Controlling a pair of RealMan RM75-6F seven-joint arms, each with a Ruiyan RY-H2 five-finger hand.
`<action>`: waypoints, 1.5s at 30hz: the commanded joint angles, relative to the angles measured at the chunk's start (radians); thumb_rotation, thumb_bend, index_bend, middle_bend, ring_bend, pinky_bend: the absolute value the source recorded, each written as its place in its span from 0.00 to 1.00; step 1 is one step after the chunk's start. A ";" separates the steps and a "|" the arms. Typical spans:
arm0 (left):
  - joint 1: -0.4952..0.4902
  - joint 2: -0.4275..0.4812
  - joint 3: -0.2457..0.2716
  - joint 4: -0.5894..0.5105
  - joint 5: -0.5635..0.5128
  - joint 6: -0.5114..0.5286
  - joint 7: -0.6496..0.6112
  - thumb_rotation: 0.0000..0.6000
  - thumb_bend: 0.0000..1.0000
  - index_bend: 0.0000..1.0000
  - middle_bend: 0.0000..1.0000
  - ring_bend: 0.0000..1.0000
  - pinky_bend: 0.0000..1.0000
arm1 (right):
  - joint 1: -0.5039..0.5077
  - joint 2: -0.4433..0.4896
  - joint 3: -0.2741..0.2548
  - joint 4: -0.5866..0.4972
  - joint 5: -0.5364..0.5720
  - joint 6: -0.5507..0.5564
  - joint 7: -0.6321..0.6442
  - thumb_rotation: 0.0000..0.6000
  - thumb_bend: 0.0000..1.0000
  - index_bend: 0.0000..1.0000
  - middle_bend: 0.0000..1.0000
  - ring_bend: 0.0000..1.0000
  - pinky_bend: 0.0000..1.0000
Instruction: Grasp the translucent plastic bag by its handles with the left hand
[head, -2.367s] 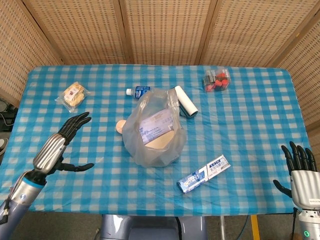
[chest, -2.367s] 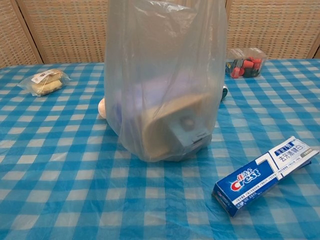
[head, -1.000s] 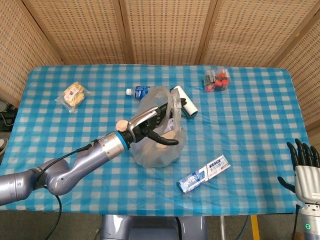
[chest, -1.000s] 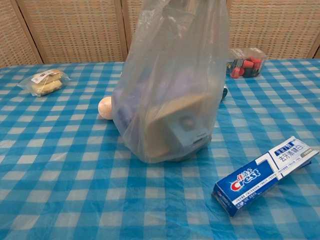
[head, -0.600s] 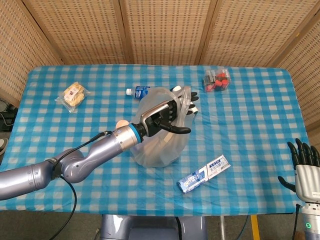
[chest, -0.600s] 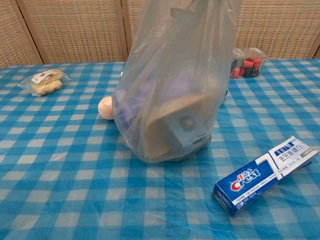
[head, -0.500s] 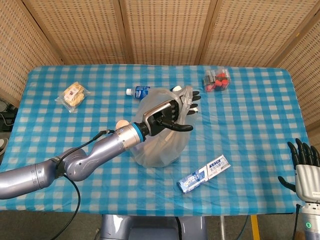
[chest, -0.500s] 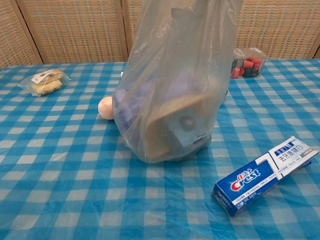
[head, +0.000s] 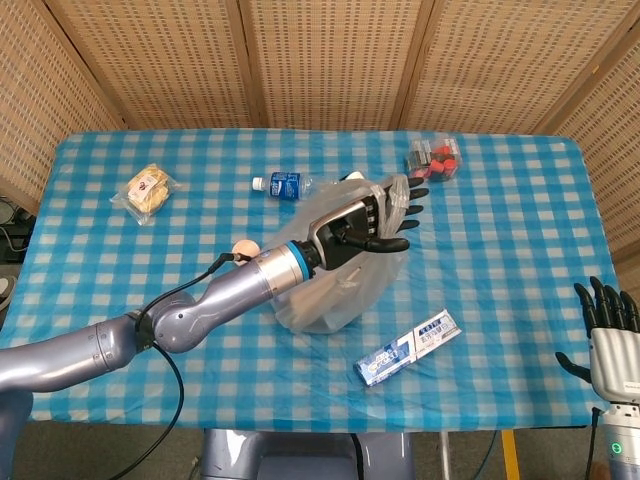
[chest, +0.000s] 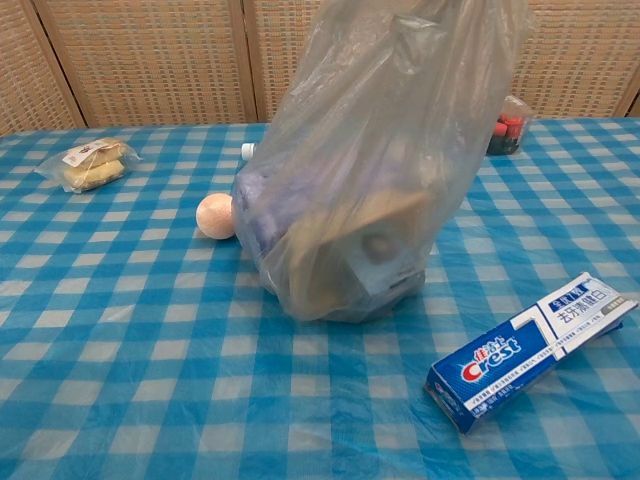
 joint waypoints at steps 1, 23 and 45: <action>0.012 -0.029 -0.030 0.005 -0.011 -0.015 0.007 1.00 0.00 0.05 0.03 0.05 0.00 | 0.000 0.000 0.000 0.000 -0.001 0.000 0.001 1.00 0.00 0.08 0.00 0.00 0.00; 0.097 -0.133 -0.140 -0.015 -0.109 -0.032 0.082 0.97 0.00 0.53 0.59 0.51 0.28 | 0.002 -0.003 -0.006 -0.004 -0.006 0.004 -0.011 1.00 0.00 0.08 0.00 0.00 0.00; 0.117 -0.029 -0.088 0.012 -0.148 -0.076 0.272 1.00 0.00 1.00 1.00 0.96 1.00 | 0.004 -0.009 -0.011 -0.003 -0.010 0.005 -0.026 1.00 0.00 0.08 0.00 0.00 0.00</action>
